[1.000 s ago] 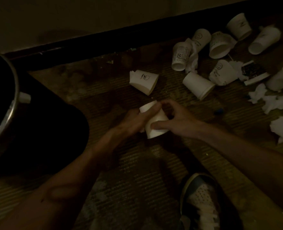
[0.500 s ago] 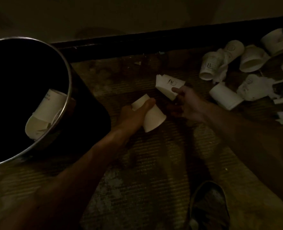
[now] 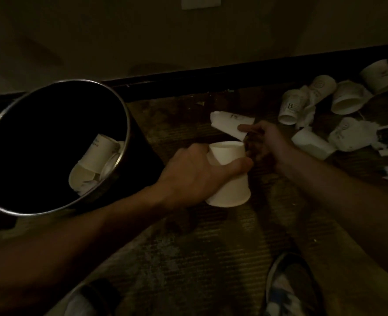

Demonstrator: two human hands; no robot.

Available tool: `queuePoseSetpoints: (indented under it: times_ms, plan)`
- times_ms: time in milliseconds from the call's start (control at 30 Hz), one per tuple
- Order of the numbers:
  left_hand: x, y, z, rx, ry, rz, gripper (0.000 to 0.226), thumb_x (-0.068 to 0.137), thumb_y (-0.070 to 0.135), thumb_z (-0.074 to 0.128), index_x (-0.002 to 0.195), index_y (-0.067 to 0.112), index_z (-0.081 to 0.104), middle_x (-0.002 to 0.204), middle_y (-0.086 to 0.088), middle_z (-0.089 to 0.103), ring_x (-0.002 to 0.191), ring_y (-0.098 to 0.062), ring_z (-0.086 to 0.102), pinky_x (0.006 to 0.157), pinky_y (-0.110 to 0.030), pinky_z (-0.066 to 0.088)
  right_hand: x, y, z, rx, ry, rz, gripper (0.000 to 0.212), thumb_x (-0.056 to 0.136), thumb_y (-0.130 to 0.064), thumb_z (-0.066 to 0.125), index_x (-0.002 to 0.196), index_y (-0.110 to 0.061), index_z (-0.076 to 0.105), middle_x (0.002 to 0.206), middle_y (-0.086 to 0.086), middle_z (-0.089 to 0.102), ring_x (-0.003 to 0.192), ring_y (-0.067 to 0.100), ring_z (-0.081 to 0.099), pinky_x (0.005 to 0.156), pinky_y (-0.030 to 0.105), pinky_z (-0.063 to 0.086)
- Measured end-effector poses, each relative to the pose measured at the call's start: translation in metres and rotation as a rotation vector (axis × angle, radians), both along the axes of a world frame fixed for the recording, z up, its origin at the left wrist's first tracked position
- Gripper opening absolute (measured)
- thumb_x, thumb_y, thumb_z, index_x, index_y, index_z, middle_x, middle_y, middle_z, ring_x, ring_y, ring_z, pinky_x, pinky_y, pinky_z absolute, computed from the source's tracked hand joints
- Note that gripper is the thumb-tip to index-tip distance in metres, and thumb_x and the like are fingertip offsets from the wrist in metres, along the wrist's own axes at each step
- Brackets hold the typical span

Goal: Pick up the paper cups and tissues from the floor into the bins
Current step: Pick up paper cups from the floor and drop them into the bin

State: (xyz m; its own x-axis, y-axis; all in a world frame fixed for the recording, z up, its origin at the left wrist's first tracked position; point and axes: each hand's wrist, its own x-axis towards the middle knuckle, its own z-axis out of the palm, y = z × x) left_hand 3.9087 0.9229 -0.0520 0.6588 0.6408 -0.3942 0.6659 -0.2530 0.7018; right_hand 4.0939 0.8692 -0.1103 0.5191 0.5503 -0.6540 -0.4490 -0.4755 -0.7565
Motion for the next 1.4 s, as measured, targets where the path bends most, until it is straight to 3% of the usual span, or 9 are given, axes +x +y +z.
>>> queuePoseSetpoints:
  times_ms: [167,367,533,733,1000,1133,1200,1300,1400]
  plan:
    - [-0.029,-0.001,0.086,-0.042,-0.245,-0.036,0.043,0.068,0.072,0.065,0.093,0.037,0.069,0.088,0.020,0.073,0.077,0.006,0.069,0.059,-0.018,0.057,-0.018,-0.013,0.067,0.098,-0.298,0.137,0.007,0.088,-0.024,0.067,0.086,-0.028,0.072,0.083,0.003,0.072,0.064,0.009,0.065,0.056,0.027,0.051]
    - [-0.106,0.040,0.173,0.156,-0.458,0.287,0.044,0.064,0.062,0.065,0.088,0.027,0.071,0.082,0.017,0.075,0.075,0.001,0.071,0.056,-0.010,0.051,-0.068,0.006,0.171,0.465,-0.667,0.261,0.040,0.080,-0.017,0.076,0.091,-0.043,0.048,0.082,-0.009,0.068,0.059,0.001,0.067,0.048,0.015,0.050]
    - [-0.177,0.058,0.193,0.312,-0.481,0.492,0.037,0.065,0.061,0.058,0.078,0.028,0.066,0.070,0.024,0.071,0.067,0.008,0.067,0.046,-0.006,0.044,-0.133,0.052,0.204,0.504,-1.027,0.813,0.028,0.076,-0.027,0.075,0.081,-0.044,0.053,0.075,-0.023,0.064,0.078,-0.015,0.061,0.059,0.006,0.046]
    - [-0.216,0.087,0.174,0.329,-0.354,0.561,0.052,0.059,0.075,0.057,0.085,0.031,0.068,0.080,0.024,0.072,0.074,0.005,0.069,0.051,-0.009,0.049,-0.200,0.096,0.181,0.340,-1.182,1.310,0.014,0.088,-0.025,0.069,0.098,-0.034,0.064,0.095,-0.012,0.069,0.089,0.004,0.064,0.078,0.029,0.055]
    - [-0.232,0.097,0.135,0.292,-0.378,0.613,0.045,0.060,0.070,0.059,0.079,0.031,0.068,0.072,0.026,0.070,0.069,0.007,0.068,0.048,-0.005,0.045,-0.229,0.118,0.139,0.251,-1.038,1.639,0.012,0.089,-0.027,0.069,0.098,-0.034,0.068,0.097,-0.016,0.062,0.090,0.005,0.061,0.072,0.018,0.048]
    - [-0.238,0.092,0.132,0.304,-0.417,0.637,0.047,0.061,0.072,0.058,0.080,0.030,0.066,0.070,0.028,0.069,0.066,0.007,0.067,0.045,-0.010,0.048,-0.213,0.118,0.141,0.302,-0.474,1.346,0.053,0.070,-0.022,0.084,0.117,-0.030,0.061,0.100,-0.010,0.073,0.085,0.006,0.070,0.064,0.020,0.053]
    - [-0.240,0.089,0.128,0.265,-0.411,0.671,0.049,0.057,0.076,0.057,0.076,0.031,0.067,0.068,0.026,0.069,0.059,0.004,0.066,0.043,-0.016,0.049,-0.205,0.112,0.147,0.314,-0.162,1.288,0.077,0.055,-0.034,0.087,0.124,-0.035,0.052,0.107,-0.009,0.073,0.097,0.009,0.070,0.075,0.026,0.053]
    - [-0.236,0.081,0.124,0.163,-0.455,0.708,0.051,0.055,0.076,0.056,0.077,0.031,0.066,0.064,0.024,0.067,0.050,0.003,0.062,0.042,-0.017,0.046,-0.203,0.103,0.156,0.385,0.101,1.197,0.071,0.057,-0.045,0.078,0.124,-0.034,0.056,0.115,-0.003,0.072,0.106,0.017,0.069,0.084,0.033,0.058]
    - [-0.226,0.076,0.126,0.092,-0.518,0.689,0.054,0.062,0.072,0.057,0.092,0.028,0.064,0.070,0.022,0.070,0.057,0.003,0.066,0.040,-0.013,0.044,-0.203,0.102,0.165,0.454,0.157,1.092,0.055,0.070,-0.043,0.075,0.120,-0.023,0.062,0.114,0.004,0.072,0.104,0.022,0.069,0.083,0.035,0.058]
